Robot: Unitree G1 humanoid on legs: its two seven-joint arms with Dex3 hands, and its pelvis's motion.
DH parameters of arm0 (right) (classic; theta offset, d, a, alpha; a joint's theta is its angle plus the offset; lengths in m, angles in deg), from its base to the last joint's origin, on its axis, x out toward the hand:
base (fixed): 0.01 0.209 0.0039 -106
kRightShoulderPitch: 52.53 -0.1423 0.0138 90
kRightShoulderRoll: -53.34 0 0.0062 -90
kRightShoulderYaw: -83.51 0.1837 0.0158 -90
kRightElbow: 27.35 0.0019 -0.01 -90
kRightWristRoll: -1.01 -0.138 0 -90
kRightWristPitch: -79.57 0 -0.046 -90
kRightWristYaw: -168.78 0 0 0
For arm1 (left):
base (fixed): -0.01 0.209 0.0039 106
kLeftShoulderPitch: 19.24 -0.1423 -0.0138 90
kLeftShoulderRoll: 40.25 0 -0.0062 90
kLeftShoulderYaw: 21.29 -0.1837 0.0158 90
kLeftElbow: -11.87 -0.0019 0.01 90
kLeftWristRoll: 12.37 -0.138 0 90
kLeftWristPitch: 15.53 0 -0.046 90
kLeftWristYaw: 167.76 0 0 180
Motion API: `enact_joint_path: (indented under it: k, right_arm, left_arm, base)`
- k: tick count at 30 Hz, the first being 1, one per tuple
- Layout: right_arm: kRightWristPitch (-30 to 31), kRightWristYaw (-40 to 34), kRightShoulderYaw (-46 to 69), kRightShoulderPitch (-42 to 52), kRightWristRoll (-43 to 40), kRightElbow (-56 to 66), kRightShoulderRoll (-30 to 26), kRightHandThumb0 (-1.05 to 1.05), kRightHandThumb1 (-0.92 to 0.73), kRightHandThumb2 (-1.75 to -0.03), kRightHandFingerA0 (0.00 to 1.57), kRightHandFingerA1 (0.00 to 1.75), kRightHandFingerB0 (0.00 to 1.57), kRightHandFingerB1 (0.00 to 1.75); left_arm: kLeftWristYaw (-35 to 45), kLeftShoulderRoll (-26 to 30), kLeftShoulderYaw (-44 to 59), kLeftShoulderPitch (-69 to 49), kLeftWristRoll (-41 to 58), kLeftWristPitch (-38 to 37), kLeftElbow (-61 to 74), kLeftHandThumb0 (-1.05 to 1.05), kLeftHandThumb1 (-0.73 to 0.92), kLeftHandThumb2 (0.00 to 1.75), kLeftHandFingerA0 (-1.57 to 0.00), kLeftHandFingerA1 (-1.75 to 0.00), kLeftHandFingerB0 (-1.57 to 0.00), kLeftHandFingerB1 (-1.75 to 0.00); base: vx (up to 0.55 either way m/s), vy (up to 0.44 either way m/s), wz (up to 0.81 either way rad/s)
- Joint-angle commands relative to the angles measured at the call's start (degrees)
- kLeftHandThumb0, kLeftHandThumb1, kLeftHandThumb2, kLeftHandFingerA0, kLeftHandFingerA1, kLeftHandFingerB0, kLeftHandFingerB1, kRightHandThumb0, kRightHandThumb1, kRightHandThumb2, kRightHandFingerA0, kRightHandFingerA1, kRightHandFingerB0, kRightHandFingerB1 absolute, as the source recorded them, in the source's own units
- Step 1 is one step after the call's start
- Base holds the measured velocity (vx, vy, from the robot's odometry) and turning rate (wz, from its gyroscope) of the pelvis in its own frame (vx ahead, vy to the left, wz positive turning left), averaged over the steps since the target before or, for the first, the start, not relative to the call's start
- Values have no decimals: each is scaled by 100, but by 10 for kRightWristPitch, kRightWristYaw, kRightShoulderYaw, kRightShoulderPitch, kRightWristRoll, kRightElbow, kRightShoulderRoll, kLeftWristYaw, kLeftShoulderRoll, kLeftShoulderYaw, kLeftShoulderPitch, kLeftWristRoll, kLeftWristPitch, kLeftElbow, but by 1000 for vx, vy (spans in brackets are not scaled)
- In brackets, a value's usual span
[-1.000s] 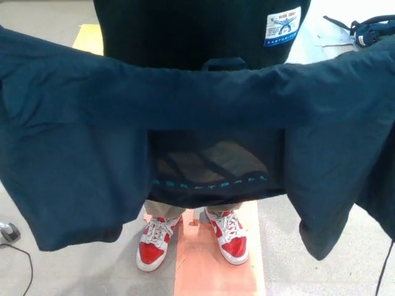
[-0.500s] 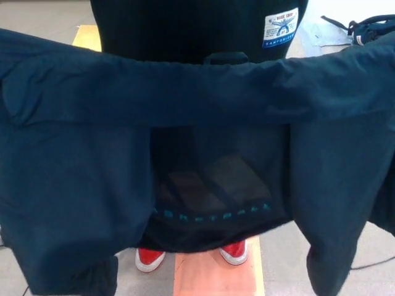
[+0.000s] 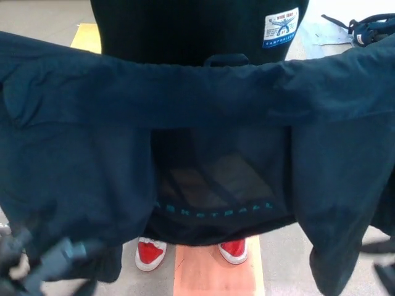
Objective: A person hands a coat to the robot and the robot grabs it with both hands and holds it while the person wears the coat.
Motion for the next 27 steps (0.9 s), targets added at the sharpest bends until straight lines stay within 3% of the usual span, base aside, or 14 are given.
enact_joint_path:
  k: [1, 8, 11, 12, 13, 14, 15, 16, 20, 21, 22, 24, 25, 27]
  right_arm:
    - [-93, -48, 169, -151, -212, 226, -23, -35, -64, -87, 105, 76, 77, 77]
    - [-60, -32, 199, -278, -249, 235, -43, -39, -66, -88, 98, 86, 73, 81]
    - [-14, -10, 218, -301, -239, 248, -61, -36, -64, -80, 101, 83, 50, 80]
    - [46, 23, 235, -319, -220, 258, -98, -42, -60, -64, 83, 76, 33, 66]
    - [63, 35, 238, -333, -218, 254, -111, -45, -57, -56, 76, 74, 36, 61]
    - [87, 49, 239, -353, -223, 249, -130, -51, -37, -82, 71, 77, 36, 64]
    - [106, 57, 239, -362, -231, 249, -140, -51, -37, -82, 71, 77, 36, 64]
    - [132, 79, 241, -377, -239, 241, -167, -62, -50, -56, 58, 69, 37, 48]
    - [246, 175, 226, -437, -238, 194, -293, -81, -57, -58, 43, 50, 25, 40]
    - [259, 190, 215, -451, -240, 181, -312, -83, -57, -59, 37, 46, 18, 37]
    - [273, 209, 198, -471, -245, 162, -334, -83, -46, -85, 28, 51, 9, 42]
    - [293, 237, 169, -502, -248, 133, -366, -82, -46, -84, 26, 50, 10, 39]
    - [294, 260, 145, -524, -242, 107, -387, -88, -53, -87, 25, 49, 6, 24]
    - [296, 295, 107, -556, -240, 70, -414, -85, -51, -85, 25, 49, 6, 24]
  left_arm:
    - [28, 62, 200, 62, 116, -147, 291, -28, 57, 60, -97, -60, -75, -53]
    - [69, 113, 305, 106, 202, -131, 356, -30, 41, 61, -102, -62, -75, -56]
    - [86, 129, 311, 142, 211, -96, 361, -44, 49, 57, -93, -60, -73, -56]
    - [106, 151, 288, 208, 208, -38, 341, -37, 34, 82, -73, -72, -53, -62]
    - [111, 157, 279, 233, 204, -25, 328, -38, 44, 51, -67, -55, -60, -47]
    - [120, 164, 268, 264, 197, -7, 311, -38, 40, 52, -63, -55, -59, -47]
    - [128, 168, 264, 280, 195, 6, 305, -38, 40, 52, -63, -55, -59, -47]
    - [156, 193, 262, 302, 201, 28, 284, -53, 45, 54, -39, -46, -40, -36]
    - [234, 286, 229, 408, 163, 59, 151, -73, 53, 57, -31, -37, -28, -30]
    - [246, 297, 219, 422, 154, 65, 131, -79, 47, 82, -21, -44, -15, -39]
    - [262, 310, 205, 441, 146, 72, 107, -81, 47, 83, -18, -42, -9, -38]
    - [285, 326, 175, 479, 138, 71, 66, -83, 60, 59, -20, -32, -13, -27]
    - [305, 333, 149, 510, 136, 69, 35, -89, 53, 88, -9, -39, -8, -29]
    - [339, 343, 110, 557, 135, 66, -9, -89, 56, 95, -3, -39, -1, -19]
  base:
    - [0, 0, 0]
    - [0, 0, 0]
    - [0, 0, 0]
    - [0, 0, 0]
    - [0, 0, 0]
    - [0, 0, 0]
    - [0, 0, 0]
    - [0, 0, 0]
    - [0, 0, 0]
    - [0, 0, 0]
    - [0, 0, 0]
    - [0, 0, 0]
    - [0, 0, 0]
    - [0, 0, 0]
